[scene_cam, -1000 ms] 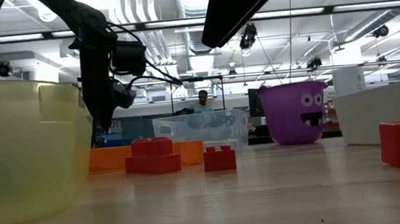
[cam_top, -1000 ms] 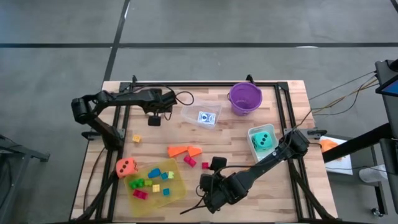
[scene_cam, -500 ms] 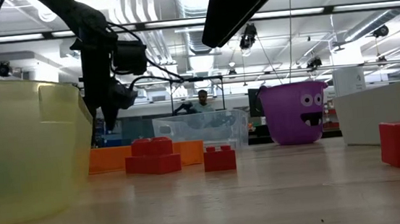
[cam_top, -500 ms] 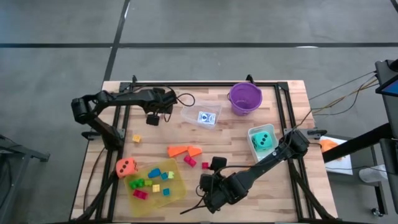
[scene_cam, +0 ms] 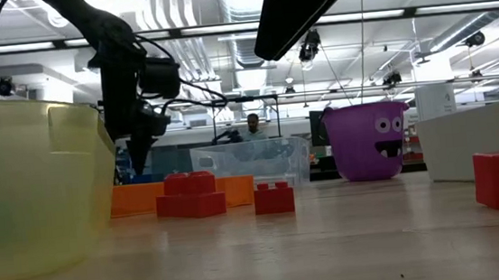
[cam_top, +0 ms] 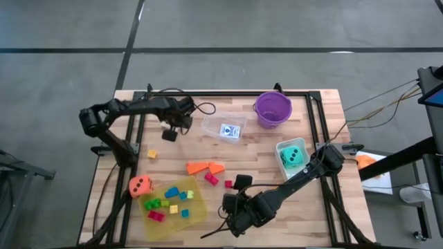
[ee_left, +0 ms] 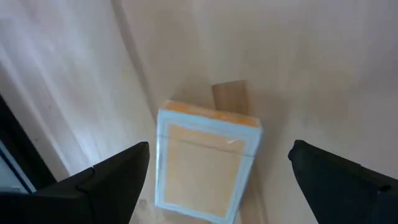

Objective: Pick & Place Toys
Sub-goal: Put the orange deck of cards into the transparent bin

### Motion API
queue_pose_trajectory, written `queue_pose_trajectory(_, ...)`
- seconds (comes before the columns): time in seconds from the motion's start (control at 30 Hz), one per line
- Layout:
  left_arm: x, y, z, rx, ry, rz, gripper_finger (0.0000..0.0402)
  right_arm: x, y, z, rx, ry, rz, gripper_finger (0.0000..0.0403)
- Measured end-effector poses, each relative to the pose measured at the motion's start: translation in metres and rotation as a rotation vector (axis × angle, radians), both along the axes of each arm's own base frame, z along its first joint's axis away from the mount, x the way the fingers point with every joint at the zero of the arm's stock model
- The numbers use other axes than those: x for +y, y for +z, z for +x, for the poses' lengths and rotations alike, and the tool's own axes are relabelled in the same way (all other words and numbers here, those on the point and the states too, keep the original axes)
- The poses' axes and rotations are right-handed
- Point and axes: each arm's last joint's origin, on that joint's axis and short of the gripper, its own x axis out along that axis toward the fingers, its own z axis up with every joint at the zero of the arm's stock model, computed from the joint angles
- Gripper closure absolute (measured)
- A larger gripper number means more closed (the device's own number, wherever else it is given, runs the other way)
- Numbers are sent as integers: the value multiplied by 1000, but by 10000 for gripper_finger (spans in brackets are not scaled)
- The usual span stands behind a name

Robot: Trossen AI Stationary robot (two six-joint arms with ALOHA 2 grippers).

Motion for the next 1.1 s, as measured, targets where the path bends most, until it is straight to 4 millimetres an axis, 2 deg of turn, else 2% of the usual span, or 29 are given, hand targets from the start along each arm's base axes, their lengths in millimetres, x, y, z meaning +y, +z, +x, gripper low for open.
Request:
queue_pose_trajectory(0.17, 8, -6, -3, 19, 29, -11, 19, 0, 0, 0, 1, 0, 1, 119)
queue_pose_trajectory(0.4, 14, -24, 1, 60, 25, -31, 19, 0, 0, 0, 2, 1, 1, 119)
queue_pose_trajectory(0.67, 19, -24, 2, 36, 25, -6, 19, 0, 0, 0, 3, 1, 1, 119)
queue_pose_trajectory(0.87, 19, -30, -4, 81, -8, -41, 19, 0, 0, 0, 6, 2, 5, 119)
queue_pose_trajectory(1.1, 15, -38, -10, 62, 77, -45, 19, 1, 0, 0, 5, 5, 8, 119)
